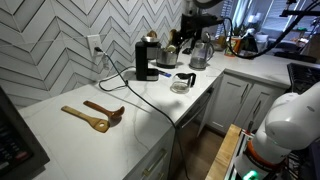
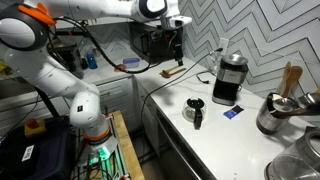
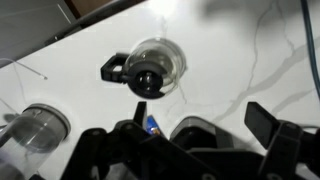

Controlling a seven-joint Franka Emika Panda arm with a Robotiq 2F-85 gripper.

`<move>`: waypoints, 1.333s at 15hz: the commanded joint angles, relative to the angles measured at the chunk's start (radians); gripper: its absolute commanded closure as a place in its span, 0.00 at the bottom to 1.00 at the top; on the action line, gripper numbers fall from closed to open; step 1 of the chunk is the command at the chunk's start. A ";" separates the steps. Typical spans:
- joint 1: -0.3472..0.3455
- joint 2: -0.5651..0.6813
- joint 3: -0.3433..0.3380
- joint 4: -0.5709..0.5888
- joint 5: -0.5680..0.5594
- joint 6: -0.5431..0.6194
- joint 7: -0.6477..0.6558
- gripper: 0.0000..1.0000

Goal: Remove the silver plate from the coffee maker and put it on its drip tray

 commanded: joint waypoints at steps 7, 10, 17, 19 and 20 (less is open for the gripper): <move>-0.042 0.105 -0.073 0.261 -0.044 0.096 -0.009 0.00; -0.041 0.122 -0.074 0.271 -0.044 0.099 -0.009 0.00; -0.087 0.231 -0.093 0.325 -0.082 0.151 0.102 0.00; -0.088 0.302 -0.134 0.374 -0.027 0.159 0.079 0.00; -0.085 0.344 -0.153 0.411 0.004 0.134 0.056 0.00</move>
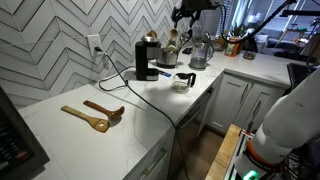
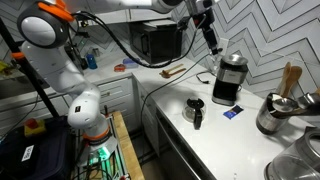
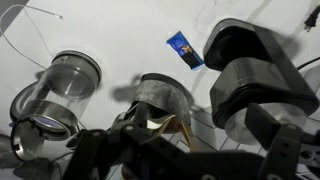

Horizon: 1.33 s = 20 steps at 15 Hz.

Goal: Remove the silver plate from the coffee maker and put it on its drip tray

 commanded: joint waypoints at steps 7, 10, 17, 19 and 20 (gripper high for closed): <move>-0.005 0.333 -0.119 0.310 0.349 -0.109 -0.115 0.00; -0.015 0.390 -0.126 0.382 0.455 -0.140 -0.162 0.00; -0.011 0.395 -0.123 0.375 0.441 -0.097 -0.129 0.00; -0.011 0.396 -0.123 0.379 0.442 -0.099 -0.129 0.00; -0.011 0.396 -0.123 0.379 0.442 -0.099 -0.129 0.00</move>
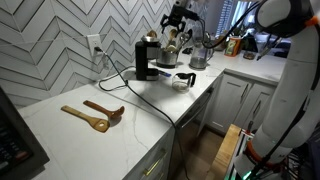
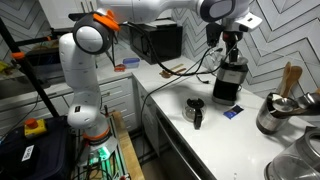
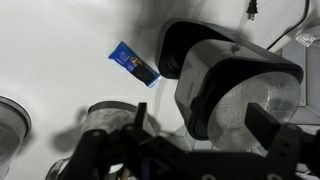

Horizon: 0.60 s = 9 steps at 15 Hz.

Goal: Remove the silver plate from the coffee maker and put it on its drip tray

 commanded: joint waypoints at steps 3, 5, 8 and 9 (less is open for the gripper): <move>-0.023 -0.005 -0.005 -0.036 0.054 0.086 -0.079 0.00; -0.033 -0.004 -0.005 -0.049 0.082 0.127 -0.120 0.00; -0.054 0.005 0.000 -0.061 0.165 0.148 -0.187 0.00; -0.059 0.013 0.001 -0.059 0.196 0.146 -0.201 0.00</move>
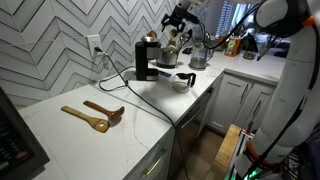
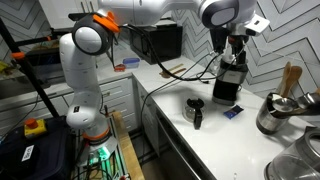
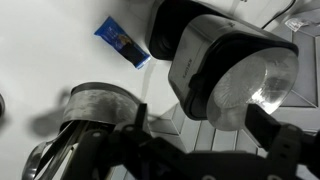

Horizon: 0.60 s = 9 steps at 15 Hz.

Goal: Remove the silver plate from the coffee maker and put it on its drip tray

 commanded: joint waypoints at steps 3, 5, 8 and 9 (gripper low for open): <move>-0.034 0.033 0.003 -0.011 0.194 0.012 -0.109 0.00; -0.044 0.052 0.004 -0.003 0.244 0.008 -0.136 0.00; -0.052 0.084 0.006 0.013 0.290 -0.005 -0.153 0.00; -0.055 0.093 0.007 0.019 0.304 -0.008 -0.161 0.00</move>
